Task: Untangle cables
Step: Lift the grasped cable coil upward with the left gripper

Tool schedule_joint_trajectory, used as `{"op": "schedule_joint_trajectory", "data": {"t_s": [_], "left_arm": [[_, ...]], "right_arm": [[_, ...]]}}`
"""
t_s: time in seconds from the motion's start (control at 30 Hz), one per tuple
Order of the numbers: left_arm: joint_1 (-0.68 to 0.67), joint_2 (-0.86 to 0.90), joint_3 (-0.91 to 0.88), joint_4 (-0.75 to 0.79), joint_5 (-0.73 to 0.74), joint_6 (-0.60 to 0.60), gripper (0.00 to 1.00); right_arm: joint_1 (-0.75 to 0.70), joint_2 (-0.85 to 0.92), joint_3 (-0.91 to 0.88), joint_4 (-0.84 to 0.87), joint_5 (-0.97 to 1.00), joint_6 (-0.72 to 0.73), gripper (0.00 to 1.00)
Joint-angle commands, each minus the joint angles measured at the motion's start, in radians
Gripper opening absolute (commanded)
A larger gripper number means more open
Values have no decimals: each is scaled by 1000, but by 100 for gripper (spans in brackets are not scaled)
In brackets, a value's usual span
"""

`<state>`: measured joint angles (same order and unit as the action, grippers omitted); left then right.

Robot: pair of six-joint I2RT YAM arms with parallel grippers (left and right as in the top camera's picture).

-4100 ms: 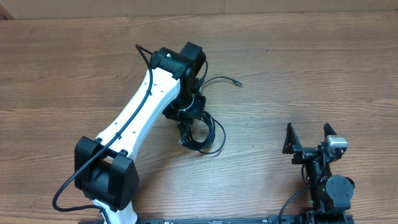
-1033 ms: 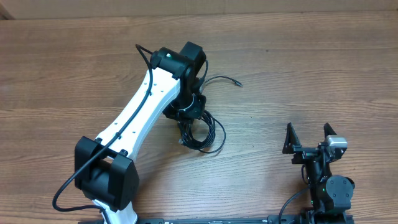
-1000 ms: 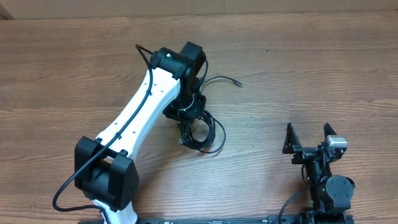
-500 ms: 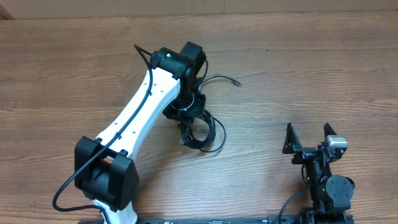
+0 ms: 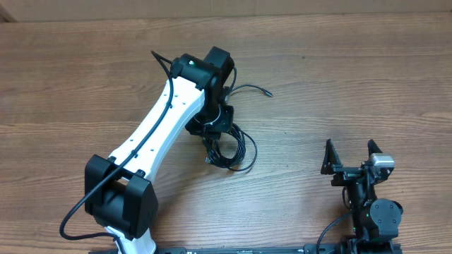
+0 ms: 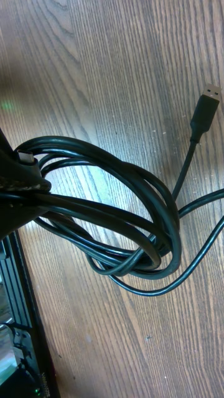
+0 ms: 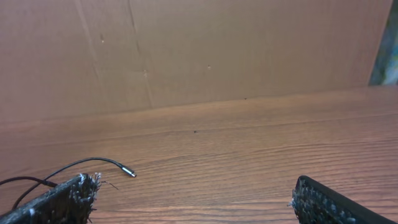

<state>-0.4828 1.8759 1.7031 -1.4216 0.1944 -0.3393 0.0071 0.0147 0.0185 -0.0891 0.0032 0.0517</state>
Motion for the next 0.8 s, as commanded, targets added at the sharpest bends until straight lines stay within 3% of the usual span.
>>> {"op": "schedule_joint_trajectory", "data": {"t_s": [0.0,0.37,0.77], "left_arm": [[-4,-2,15,1,5,-17,4],[-4,-2,15,1,5,-114,5],[-18,-2,14,-18,5,-114,4]], "right_arm": [[-3,-10,-11,6,-6,-8,100],[-3,-10,-11,6,-6,-8,100],[-3,-10,-11,6,-6,-8,100]]}}
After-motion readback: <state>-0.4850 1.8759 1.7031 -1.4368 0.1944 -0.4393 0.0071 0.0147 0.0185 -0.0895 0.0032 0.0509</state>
